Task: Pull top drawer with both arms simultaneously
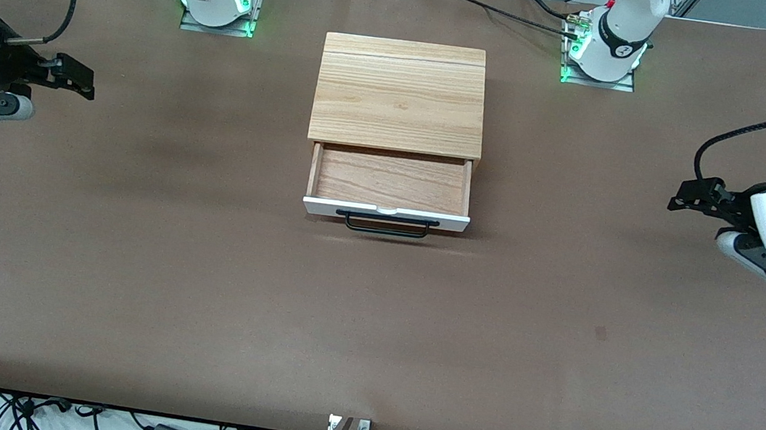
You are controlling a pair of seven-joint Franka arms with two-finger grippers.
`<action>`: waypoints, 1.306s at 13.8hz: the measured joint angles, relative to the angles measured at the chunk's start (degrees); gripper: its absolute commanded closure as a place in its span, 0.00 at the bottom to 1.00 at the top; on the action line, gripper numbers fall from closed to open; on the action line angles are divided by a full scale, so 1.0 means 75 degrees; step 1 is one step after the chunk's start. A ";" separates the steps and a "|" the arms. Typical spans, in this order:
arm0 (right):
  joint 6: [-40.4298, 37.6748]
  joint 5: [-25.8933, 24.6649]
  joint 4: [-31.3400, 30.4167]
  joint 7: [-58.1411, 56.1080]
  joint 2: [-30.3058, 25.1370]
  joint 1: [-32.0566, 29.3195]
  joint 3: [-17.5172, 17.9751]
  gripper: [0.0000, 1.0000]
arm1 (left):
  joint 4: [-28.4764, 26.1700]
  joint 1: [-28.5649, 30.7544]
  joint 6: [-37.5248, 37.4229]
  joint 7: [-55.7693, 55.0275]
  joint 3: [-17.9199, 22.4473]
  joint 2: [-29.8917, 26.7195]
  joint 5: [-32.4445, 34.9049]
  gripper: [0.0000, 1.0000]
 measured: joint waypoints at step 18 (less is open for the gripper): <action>0.0497 0.0002 -0.0406 0.0274 -0.0523 -0.0359 -0.0049 0.00 | -0.2319 0.0410 0.1553 -0.2110 -0.0583 -0.1724 0.0747 0.00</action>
